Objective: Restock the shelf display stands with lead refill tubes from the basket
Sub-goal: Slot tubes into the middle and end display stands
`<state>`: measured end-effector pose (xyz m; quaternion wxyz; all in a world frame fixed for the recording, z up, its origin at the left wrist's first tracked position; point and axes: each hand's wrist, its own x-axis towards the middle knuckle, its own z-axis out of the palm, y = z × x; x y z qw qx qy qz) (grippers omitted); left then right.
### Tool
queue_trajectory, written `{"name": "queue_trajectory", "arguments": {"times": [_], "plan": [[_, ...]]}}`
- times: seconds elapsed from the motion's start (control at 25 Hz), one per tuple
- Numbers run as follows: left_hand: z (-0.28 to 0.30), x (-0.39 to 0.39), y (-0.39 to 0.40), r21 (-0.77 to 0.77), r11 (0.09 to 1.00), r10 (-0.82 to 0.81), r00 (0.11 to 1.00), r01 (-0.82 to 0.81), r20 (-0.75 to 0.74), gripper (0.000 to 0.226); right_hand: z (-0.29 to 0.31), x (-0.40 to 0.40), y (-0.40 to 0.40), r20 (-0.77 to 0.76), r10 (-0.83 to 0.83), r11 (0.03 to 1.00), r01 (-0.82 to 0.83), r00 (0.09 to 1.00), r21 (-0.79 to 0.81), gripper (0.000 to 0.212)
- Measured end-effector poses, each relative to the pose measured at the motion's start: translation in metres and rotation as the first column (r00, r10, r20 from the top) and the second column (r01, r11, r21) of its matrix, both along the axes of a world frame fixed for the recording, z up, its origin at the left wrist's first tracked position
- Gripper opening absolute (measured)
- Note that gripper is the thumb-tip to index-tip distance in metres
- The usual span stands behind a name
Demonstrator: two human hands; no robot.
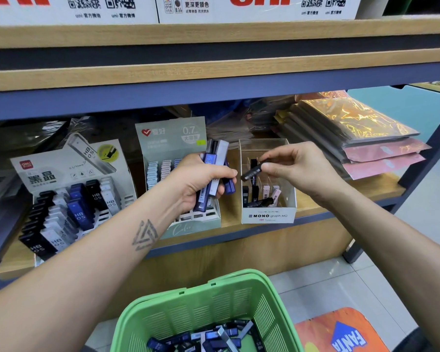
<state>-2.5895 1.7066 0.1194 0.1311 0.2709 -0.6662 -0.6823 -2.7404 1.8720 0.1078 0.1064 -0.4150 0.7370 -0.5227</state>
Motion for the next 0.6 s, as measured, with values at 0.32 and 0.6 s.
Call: {"name": "queue_trajectory", "arguments": {"times": [0.32, 0.6], "plan": [[0.001, -0.002, 0.001, 0.009, 1.000, 0.000, 1.000, 0.000, -0.003, 0.016, -0.014, 0.004, -0.012, -0.387, -0.035, 0.959, 0.140, 0.921, 0.247, 0.014], [0.001, -0.001, 0.001, -0.002, 1.000, -0.012, 1.000, 0.012, 0.001, 0.013, -0.027, 0.011, -0.024, -0.501, 0.024, 0.952, 0.133, 0.865, 0.276, 0.012]]}}
